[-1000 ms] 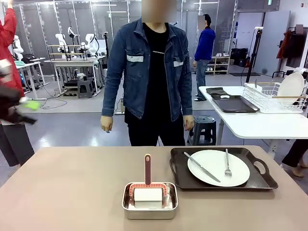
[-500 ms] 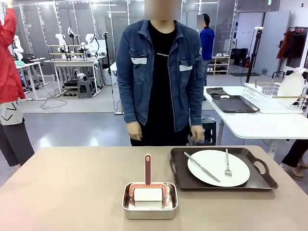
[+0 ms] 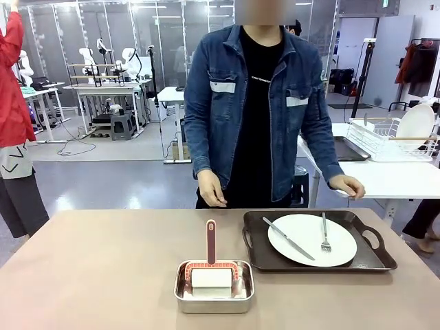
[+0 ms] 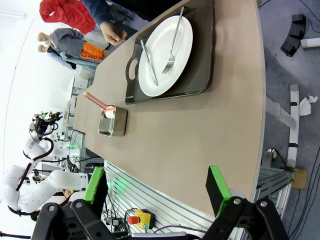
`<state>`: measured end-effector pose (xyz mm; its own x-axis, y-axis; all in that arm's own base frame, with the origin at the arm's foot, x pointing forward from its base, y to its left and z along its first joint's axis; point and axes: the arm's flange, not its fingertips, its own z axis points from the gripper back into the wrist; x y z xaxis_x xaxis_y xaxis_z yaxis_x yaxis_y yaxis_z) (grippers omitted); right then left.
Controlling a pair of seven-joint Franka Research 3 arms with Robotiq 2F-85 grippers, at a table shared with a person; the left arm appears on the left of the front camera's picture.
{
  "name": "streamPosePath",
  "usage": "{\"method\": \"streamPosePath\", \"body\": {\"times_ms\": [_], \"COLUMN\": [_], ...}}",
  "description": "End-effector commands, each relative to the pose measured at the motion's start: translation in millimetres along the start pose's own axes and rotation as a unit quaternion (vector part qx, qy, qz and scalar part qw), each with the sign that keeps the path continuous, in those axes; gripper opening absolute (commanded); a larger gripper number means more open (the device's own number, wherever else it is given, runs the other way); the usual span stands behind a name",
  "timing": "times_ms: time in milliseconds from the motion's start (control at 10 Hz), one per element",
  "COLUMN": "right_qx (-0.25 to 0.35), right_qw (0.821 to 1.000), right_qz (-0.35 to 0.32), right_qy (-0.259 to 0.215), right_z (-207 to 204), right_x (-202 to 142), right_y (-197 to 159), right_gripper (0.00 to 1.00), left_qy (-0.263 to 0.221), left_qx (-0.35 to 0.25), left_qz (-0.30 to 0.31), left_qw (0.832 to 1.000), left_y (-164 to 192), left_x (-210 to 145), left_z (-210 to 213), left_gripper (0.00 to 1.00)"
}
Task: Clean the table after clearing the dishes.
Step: When the right (or left) Handle tray is removed, use the right hand (or left hand) to clean the right (or left) side of the table with the Lint Roller.
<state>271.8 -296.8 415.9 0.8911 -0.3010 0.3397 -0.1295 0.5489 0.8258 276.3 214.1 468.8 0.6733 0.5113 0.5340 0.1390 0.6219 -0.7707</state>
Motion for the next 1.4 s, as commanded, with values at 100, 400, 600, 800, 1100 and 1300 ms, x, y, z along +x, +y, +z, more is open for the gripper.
{"method": "streamPosePath", "body": {"times_ms": [100,400,600,800,1100,1300], "right_qx": [0.004,0.004,0.004,0.004,0.004,0.004], "right_qw": [1.0,1.0,1.0,1.0,1.0,1.0], "right_qz": [0.0,0.0,0.0,0.0,0.0,0.0], "right_qy": [-0.002,-0.002,-0.002,-0.002,-0.002,-0.002], "right_z": [2.1,2.1,2.1,2.1,2.1,2.1], "right_x": [-0.5,-0.5,-0.5,-0.5,-0.5,-0.5], "right_y": [4.2,4.2,4.2,4.2,4.2,4.2], "right_gripper": [1.0,1.0,1.0,1.0,1.0,1.0], "left_qy": [0.002,0.002,0.002,0.002,0.002,0.002], "left_qx": [-0.008,-0.008,-0.008,-0.008,-0.008,-0.008], "left_qz": [-0.001,-0.001,-0.001,-0.001,-0.001,-0.001], "left_qw": [1.0,1.0,1.0,1.0,1.0,1.0], "left_y": [-0.5,-0.5,-0.5,-0.5,-0.5,-0.5], "left_x": [-1.8,-1.8,-1.8,-1.8,-1.8,-1.8], "left_z": [3.0,3.0,3.0,3.0,3.0,3.0], "left_gripper": [1.0,1.0,1.0,1.0,1.0,1.0]}}
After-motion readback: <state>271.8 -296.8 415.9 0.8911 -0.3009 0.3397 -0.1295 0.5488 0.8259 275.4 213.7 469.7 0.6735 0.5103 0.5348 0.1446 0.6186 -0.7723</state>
